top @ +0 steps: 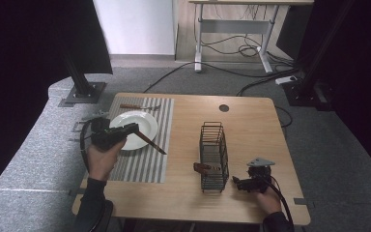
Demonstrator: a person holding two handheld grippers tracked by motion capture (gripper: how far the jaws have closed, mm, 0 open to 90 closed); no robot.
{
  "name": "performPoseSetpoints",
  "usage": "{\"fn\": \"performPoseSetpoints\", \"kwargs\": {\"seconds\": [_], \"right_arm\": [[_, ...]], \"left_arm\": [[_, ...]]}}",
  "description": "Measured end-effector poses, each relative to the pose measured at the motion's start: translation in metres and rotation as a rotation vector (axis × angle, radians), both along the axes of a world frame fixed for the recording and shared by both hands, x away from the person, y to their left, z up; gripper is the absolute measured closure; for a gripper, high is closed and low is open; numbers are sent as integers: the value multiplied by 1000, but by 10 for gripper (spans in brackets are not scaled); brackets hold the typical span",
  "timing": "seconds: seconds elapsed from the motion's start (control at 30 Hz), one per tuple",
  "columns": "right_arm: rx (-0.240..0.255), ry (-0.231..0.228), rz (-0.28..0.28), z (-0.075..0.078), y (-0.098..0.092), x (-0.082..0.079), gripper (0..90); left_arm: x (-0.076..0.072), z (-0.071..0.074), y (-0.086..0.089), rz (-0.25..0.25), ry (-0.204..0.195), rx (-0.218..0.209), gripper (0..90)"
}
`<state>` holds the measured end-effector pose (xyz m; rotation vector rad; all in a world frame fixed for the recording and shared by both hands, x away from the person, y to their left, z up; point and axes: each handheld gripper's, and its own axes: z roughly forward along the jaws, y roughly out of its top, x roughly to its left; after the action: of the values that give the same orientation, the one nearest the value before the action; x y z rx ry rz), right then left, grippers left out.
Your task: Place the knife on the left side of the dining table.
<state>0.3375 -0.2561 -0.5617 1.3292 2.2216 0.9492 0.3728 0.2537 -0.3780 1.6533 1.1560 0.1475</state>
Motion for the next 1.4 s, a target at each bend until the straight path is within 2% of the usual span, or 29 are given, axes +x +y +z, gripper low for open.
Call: {"fn": "performPoseSetpoints", "kwargs": {"seconds": [0.43, 0.57, 0.6, 0.7, 0.93, 1.07, 1.4], "right_arm": [[-3, -1, 2, 0, 0, 0, 0], [-3, -1, 3, 0, 0, 0, 0], [-2, -1, 2, 0, 0, 0, 0], [-2, -1, 2, 0, 0, 0, 0], [-2, -1, 2, 0, 0, 0, 0], [-2, -1, 2, 0, 0, 0, 0], [-4, -1, 3, 0, 0, 0, 0]], "left_arm": [[-7, -39, 22, 43, 60, -25, 787], [-6, -46, 26, 56, 69, -22, 800], [-6, -50, 30, 64, 71, -42, 800], [-7, -53, 36, 75, 70, -42, 799], [-10, -62, 45, 117, 56, -7, 769], [-13, -70, 49, 173, 37, 67, 726], [-15, -88, 60, 237, 41, 77, 679]]}}
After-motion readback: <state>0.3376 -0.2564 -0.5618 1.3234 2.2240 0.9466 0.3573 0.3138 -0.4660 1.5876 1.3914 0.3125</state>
